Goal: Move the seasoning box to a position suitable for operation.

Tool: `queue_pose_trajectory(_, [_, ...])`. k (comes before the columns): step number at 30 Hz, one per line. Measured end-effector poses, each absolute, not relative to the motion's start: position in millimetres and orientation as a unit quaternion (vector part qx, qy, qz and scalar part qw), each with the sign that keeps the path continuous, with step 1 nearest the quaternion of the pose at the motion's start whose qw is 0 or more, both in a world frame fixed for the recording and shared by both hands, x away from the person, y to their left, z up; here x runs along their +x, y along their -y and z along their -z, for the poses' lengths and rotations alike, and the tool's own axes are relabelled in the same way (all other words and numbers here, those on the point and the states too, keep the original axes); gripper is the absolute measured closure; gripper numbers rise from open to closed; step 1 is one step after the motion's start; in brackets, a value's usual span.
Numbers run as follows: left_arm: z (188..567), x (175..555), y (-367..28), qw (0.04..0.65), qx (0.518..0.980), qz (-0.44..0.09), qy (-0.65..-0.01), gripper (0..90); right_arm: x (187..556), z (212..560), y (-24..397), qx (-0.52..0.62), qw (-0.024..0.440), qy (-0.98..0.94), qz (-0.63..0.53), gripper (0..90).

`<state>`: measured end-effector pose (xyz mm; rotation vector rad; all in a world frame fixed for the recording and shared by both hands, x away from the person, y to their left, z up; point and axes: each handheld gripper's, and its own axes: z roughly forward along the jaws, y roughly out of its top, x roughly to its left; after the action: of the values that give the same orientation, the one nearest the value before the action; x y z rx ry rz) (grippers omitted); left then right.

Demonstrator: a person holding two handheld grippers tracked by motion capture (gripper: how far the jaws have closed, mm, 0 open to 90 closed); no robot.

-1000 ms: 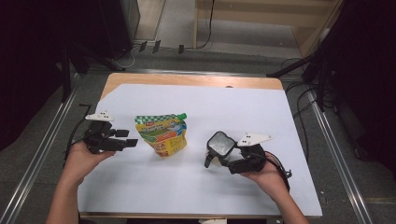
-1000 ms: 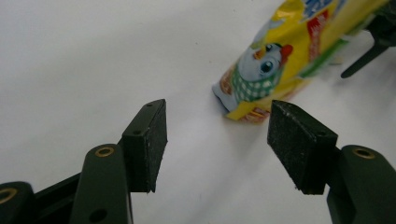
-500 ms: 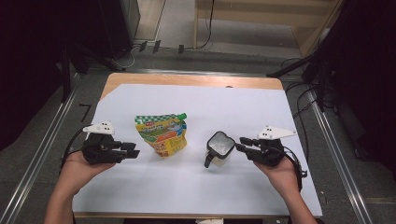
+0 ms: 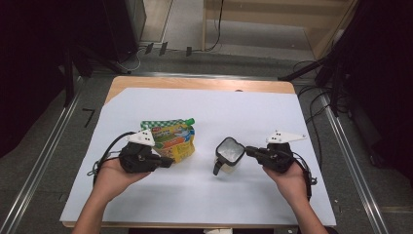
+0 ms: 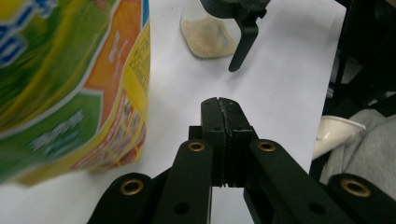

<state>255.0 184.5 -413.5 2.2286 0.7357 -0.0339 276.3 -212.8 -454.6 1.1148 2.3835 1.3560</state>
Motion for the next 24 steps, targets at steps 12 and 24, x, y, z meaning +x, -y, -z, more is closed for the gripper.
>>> queue_pose_trajectory(12, [424, 265, -143, 0.387, 0.880, 0.028, -0.274, 90.0, 272, 459, 213, 0.393, 0.092, -0.800, -0.444, 90.0])
queue_pose_trajectory(24, [441, 273, -96, 0.368, 0.894, 0.037, -0.254, 90.0, 263, 464, 207, 0.405, 0.082, -0.800, -0.434, 90.0])
